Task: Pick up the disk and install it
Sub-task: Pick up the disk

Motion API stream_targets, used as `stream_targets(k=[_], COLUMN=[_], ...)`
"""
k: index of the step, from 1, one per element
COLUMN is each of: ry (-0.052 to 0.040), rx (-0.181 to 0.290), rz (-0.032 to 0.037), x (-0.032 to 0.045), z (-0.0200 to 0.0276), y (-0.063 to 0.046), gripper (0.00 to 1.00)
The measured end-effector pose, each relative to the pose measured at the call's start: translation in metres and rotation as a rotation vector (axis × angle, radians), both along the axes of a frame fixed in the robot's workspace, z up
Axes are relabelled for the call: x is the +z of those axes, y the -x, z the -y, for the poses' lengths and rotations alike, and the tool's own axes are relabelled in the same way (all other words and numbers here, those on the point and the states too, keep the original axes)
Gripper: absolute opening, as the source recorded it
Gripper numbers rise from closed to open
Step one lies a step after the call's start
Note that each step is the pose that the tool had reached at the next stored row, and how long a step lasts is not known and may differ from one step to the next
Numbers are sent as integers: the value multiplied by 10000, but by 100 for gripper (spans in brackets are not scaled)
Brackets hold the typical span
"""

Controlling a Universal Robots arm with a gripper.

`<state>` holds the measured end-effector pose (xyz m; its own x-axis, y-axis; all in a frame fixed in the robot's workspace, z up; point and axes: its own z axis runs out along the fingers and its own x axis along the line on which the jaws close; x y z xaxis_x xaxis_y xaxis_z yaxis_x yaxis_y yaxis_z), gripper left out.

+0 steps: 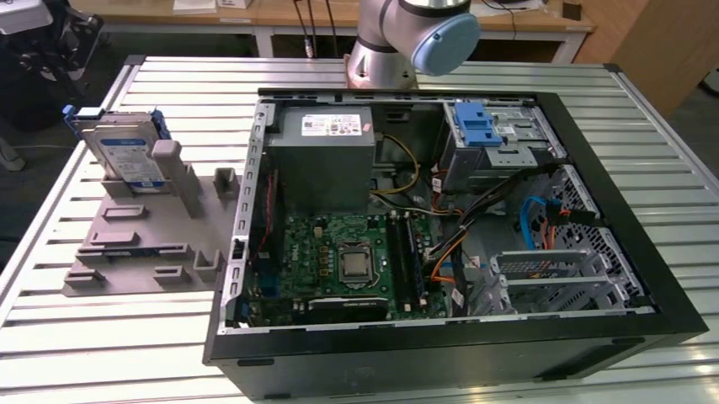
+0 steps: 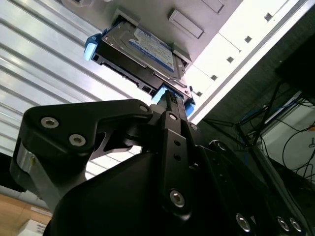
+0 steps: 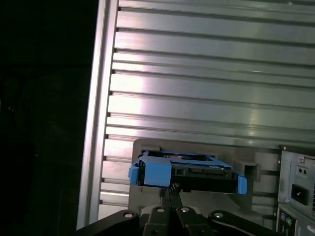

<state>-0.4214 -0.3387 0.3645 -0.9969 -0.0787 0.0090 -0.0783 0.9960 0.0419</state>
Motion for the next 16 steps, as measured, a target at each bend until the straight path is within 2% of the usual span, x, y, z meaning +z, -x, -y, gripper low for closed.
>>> stream_targets(k=[10, 16], ry=[0, 0], rx=[1524, 1778], rz=[0, 0], x=[-5, -5], z=[0, -1], y=[1, 2], gripper=[11, 11])
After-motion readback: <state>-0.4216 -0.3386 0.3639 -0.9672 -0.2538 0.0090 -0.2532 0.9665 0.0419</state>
